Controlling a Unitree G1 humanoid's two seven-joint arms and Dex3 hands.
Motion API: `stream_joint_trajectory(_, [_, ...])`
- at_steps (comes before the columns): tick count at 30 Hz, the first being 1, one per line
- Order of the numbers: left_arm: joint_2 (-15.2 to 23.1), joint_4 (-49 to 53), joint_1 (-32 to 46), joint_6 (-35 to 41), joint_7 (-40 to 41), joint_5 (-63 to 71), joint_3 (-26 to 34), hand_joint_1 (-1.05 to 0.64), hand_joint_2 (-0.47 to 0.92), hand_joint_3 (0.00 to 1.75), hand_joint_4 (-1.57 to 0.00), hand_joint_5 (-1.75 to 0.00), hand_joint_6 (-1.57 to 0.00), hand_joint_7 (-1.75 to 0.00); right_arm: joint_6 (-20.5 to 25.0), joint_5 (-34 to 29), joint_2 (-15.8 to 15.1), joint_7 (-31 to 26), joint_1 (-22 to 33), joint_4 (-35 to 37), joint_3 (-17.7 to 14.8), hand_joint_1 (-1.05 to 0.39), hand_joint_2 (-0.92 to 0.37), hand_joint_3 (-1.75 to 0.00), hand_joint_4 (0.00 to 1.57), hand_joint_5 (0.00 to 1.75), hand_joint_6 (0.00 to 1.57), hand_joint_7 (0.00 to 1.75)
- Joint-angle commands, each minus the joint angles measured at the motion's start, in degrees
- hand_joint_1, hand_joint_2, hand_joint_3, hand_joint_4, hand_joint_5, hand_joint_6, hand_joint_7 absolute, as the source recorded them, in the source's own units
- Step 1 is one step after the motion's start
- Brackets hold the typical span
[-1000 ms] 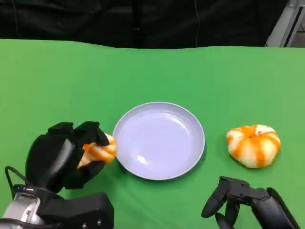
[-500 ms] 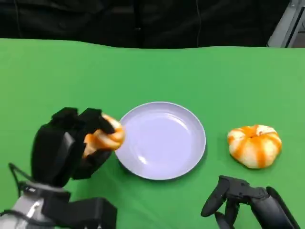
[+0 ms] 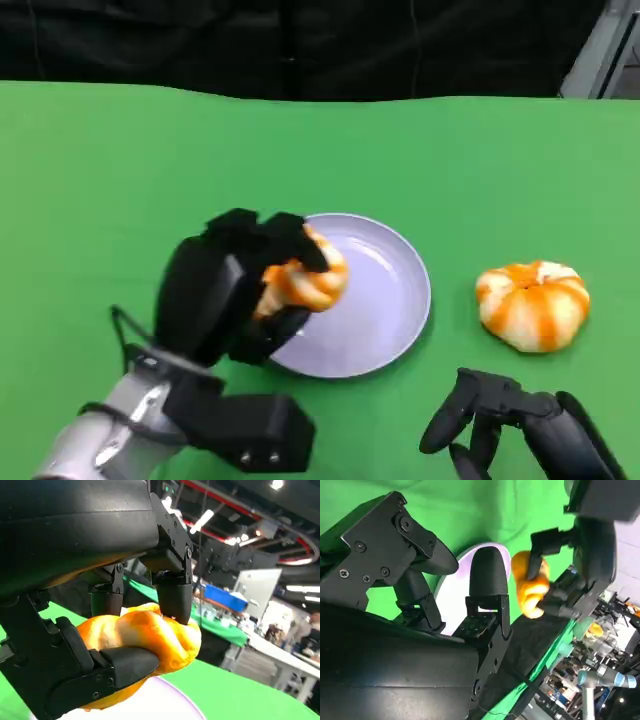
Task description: Grasp the bread from the table and place it into the plate.
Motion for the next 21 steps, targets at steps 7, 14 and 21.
stream_joint_trajectory(7, [1.64,-5.91,-0.82,9.41,-21.03,-1.01,-3.1,-0.47,0.91,0.18,-0.08,-0.33,-0.3,-0.02,-0.03,0.61,-0.12,-0.28,0.78,-0.89,0.09,-0.04,-0.31,-1.37,0.76,1.7,0.8,1.22])
stream_joint_trajectory(14, [2.4,-10.44,0.25,16.38,-29.78,-0.69,-4.06,-0.69,0.92,0.32,0.0,-0.01,-0.06,0.0,-0.15,1.06,-0.25,0.22,-0.01,-0.26,0.19,-0.05,-0.3,-1.38,0.77,1.68,0.81,1.24])
stream_joint_trajectory(21, [5.15,-15.33,2.04,19.52,-33.94,-0.91,-3.57,-0.72,0.92,0.39,0.0,0.0,-0.05,-0.01,-0.69,1.46,-0.22,0.3,-0.78,0.9,0.39,-0.06,-0.29,-1.4,0.77,1.69,0.8,1.25])
